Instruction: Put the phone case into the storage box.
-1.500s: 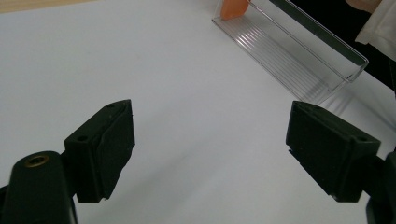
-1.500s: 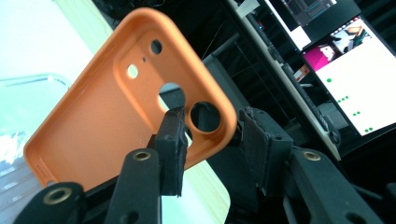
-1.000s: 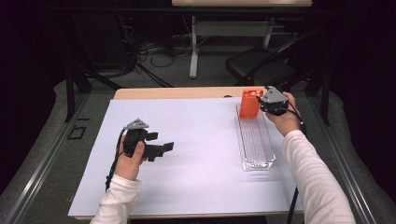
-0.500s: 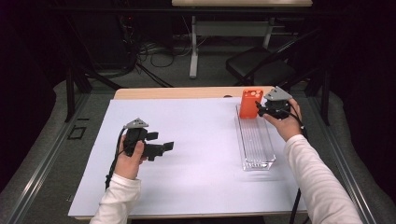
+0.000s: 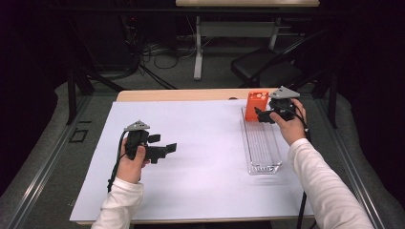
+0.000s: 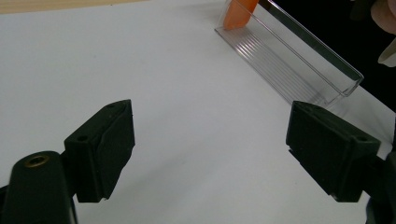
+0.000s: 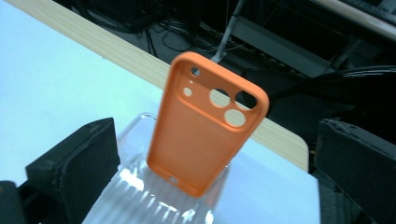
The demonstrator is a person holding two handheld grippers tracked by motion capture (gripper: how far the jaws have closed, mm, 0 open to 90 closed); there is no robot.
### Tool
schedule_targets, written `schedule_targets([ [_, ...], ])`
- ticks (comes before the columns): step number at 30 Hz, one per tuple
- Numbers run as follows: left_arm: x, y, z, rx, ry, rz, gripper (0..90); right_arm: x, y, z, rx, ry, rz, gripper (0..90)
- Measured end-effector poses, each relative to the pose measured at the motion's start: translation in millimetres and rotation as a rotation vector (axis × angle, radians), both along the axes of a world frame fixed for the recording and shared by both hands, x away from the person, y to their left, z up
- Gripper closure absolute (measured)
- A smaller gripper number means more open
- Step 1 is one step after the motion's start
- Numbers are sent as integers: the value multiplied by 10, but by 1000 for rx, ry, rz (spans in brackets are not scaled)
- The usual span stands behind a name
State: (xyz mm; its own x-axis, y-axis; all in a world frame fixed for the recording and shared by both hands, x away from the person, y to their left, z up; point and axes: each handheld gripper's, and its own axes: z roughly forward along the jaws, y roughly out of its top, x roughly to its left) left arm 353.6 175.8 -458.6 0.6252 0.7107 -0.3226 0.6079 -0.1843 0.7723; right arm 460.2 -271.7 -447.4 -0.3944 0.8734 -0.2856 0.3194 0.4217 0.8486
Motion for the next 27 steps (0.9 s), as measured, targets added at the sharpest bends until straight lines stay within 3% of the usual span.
schedule_targets([
  [8,6,16,8,-28,2,29,147,-3,60,57,64,32,-70,0],
  [19,8,28,5,-10,2,25,80,-71,89,117,108,49,-72,0],
  [27,1,35,12,-3,-3,29,77,-147,119,121,127,66,-60,0],
])
